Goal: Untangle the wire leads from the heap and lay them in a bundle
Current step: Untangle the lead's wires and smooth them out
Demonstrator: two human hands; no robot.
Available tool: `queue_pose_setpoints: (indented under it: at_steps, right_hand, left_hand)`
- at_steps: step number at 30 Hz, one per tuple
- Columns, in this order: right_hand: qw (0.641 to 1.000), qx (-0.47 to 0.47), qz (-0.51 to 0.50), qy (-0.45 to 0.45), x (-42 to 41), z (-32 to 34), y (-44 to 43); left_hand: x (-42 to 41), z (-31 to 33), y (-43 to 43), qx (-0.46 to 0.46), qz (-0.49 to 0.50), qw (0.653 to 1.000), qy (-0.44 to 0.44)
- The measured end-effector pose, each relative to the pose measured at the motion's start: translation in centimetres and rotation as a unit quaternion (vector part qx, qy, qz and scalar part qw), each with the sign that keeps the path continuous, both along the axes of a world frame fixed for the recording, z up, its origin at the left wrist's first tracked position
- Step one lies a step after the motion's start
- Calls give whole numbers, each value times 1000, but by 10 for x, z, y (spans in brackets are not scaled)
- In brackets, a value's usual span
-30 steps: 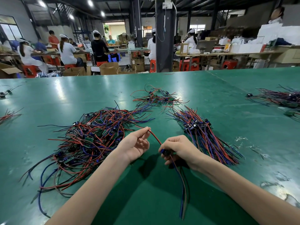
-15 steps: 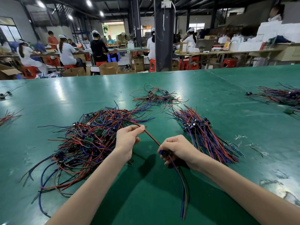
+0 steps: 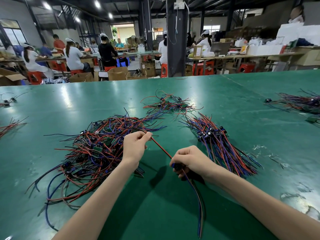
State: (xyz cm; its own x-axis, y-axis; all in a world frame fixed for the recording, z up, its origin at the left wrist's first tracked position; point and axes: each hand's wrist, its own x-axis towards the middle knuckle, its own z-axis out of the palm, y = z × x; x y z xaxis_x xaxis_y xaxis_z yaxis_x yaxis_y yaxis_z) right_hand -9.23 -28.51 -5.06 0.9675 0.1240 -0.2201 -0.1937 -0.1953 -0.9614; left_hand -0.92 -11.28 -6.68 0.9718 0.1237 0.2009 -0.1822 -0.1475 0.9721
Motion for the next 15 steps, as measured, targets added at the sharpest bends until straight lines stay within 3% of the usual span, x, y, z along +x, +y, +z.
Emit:
queue_pose_setpoints:
  at_steps: [3, 5, 15]
  right_hand:
    - [1000, -2, 5, -1, 0, 0, 0]
    - [1000, -1, 6, -1, 0, 0, 0]
    - [1000, -20, 21, -8, 1, 2, -2]
  left_hand:
    - [0, 1, 3, 106, -1, 992, -71]
    - [-1, 3, 2, 108, -1, 990, -89]
    - [-1, 10, 2, -127, 23, 989, 75]
